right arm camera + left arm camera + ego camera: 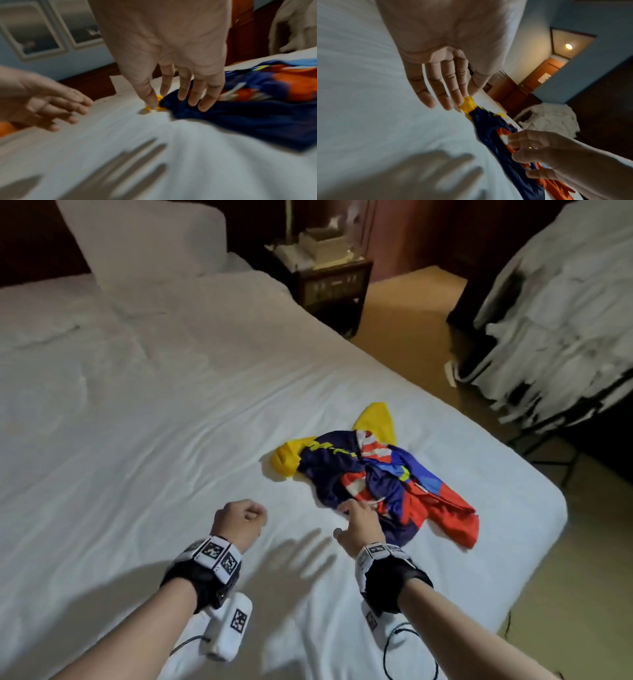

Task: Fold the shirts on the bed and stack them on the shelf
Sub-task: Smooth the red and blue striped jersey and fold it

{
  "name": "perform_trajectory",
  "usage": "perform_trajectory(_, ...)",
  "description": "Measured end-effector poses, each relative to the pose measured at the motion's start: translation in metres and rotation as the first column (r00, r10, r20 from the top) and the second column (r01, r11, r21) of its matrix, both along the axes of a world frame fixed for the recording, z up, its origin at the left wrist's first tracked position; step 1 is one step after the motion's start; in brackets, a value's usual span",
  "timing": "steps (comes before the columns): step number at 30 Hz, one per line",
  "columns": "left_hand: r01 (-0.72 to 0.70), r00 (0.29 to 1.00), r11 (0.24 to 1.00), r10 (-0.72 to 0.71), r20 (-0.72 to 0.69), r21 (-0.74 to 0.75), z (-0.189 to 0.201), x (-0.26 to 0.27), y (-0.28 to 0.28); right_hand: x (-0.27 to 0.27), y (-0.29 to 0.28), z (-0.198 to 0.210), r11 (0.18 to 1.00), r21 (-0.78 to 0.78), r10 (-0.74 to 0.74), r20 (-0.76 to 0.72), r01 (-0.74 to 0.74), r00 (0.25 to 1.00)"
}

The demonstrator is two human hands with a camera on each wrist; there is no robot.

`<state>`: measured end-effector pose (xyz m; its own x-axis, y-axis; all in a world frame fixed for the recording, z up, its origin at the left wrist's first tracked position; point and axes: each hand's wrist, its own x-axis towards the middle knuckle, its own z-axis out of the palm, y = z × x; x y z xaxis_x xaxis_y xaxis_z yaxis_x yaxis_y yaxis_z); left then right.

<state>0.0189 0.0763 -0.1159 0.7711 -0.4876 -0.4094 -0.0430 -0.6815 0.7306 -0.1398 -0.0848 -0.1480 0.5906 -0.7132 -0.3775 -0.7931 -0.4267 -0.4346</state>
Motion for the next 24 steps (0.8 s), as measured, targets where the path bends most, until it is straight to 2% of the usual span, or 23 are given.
perform_trajectory(3, 0.118, 0.993, 0.992, -0.119, 0.013, 0.039, -0.024, -0.027, -0.07, -0.046, -0.051, -0.03, 0.986, -0.138, -0.11, -0.127, 0.092, 0.986)
perform_trajectory(6, 0.207, 0.976, 0.975, -0.212, 0.057, 0.075, -0.049, -0.05, -0.116, -0.071, -0.079, -0.051, 0.982, -0.189, -0.019, -0.124, -0.005, 0.992)
perform_trajectory(8, 0.207, 0.974, 0.973, -0.215, 0.075, 0.102, -0.062, -0.061, -0.135, -0.077, -0.089, -0.059, 0.977, -0.211, 0.024, -0.007, -0.025, 1.0)
perform_trajectory(10, 0.14, 0.989, 0.984, -0.145, 0.041, 0.106, -0.072, -0.068, -0.147, -0.08, -0.088, -0.063, 0.975, -0.219, 0.02, 0.235, 0.033, 0.972)
perform_trajectory(13, -0.03, 0.999, 0.988, 0.034, -0.028, 0.152, -0.079, -0.071, -0.155, -0.081, -0.063, -0.049, 0.978, -0.185, 0.024, 0.56, 0.096, 0.828)
perform_trajectory(16, -0.173, 0.968, 0.977, 0.192, -0.164, 0.122, -0.075, -0.068, -0.156, -0.081, -0.032, -0.028, 0.999, -0.025, -0.016, 0.717, 0.048, 0.697)
perform_trajectory(18, -0.209, 0.953, 0.978, 0.206, -0.221, 0.011, -0.061, -0.061, -0.153, -0.08, -0.017, -0.024, 0.999, 0.039, -0.053, 0.744, 0.036, 0.666)
perform_trajectory(19, -0.208, 0.963, 0.977, 0.198, -0.185, -0.039, -0.053, -0.057, -0.15, -0.08, -0.01, -0.024, 0.998, 0.058, -0.068, 0.744, 0.037, 0.665)
perform_trajectory(21, -0.141, 0.99, 0.982, 0.141, -0.008, -0.123, -0.024, -0.048, -0.144, -0.079, -0.002, -0.022, 0.997, 0.059, -0.074, 0.729, 0.045, 0.681)
perform_trajectory(24, 0.07, 0.962, 0.967, -0.001, 0.273, -0.246, 0.041, -0.043, -0.128, -0.069, 0.005, 0.002, 0.995, 0.022, -0.084, 0.711, 0.097, 0.698)
